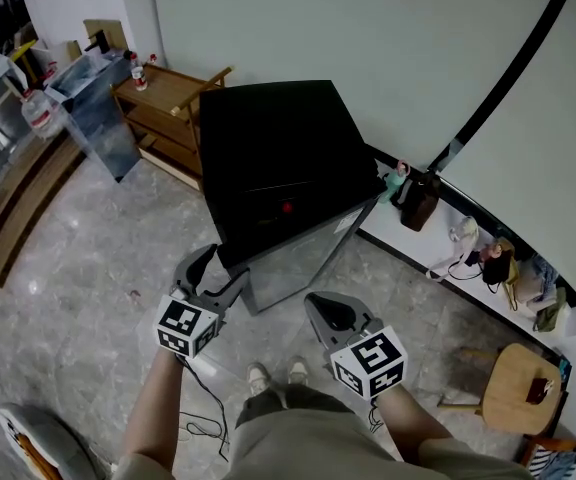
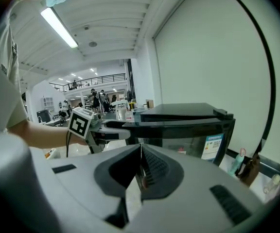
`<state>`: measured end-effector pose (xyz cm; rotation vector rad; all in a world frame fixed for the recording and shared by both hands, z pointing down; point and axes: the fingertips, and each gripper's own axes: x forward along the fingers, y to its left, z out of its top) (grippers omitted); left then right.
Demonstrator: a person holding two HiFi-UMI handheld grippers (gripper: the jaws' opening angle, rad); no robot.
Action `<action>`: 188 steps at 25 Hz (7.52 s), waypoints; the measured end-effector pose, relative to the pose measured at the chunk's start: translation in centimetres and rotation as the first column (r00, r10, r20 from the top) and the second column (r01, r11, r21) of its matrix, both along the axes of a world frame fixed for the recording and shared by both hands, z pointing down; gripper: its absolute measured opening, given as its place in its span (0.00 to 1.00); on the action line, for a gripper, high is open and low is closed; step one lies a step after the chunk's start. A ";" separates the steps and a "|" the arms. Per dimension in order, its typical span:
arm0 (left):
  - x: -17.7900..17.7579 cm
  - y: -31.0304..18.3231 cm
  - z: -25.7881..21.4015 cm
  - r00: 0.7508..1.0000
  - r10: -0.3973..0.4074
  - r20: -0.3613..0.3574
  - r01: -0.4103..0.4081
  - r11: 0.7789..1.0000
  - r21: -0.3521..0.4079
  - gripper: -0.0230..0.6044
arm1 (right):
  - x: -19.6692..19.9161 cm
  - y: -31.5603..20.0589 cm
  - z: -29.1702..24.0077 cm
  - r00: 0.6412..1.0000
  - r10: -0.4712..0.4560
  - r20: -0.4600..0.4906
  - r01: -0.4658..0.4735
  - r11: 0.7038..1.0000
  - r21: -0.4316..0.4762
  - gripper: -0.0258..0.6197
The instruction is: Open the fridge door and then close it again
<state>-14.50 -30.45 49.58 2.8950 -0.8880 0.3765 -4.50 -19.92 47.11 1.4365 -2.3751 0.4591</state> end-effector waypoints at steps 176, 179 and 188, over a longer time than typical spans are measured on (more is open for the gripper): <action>56.1 14.5 -1.5 0.873 0.481 0.080 -0.470 0.873 -0.129 0.19 | 46.5 17.6 -1.2 0.614 0.787 0.050 -0.784 0.603 0.145 0.04; 56.3 14.2 -1.5 0.872 0.482 0.080 -0.471 0.873 -0.128 0.19 | 46.5 17.6 -1.3 0.614 0.788 0.047 -0.785 0.603 0.144 0.04; 56.2 14.7 -1.6 0.841 0.537 0.065 -0.525 0.840 -0.134 0.19 | 46.1 17.7 -1.1 0.624 0.779 0.063 -0.778 0.612 0.139 0.04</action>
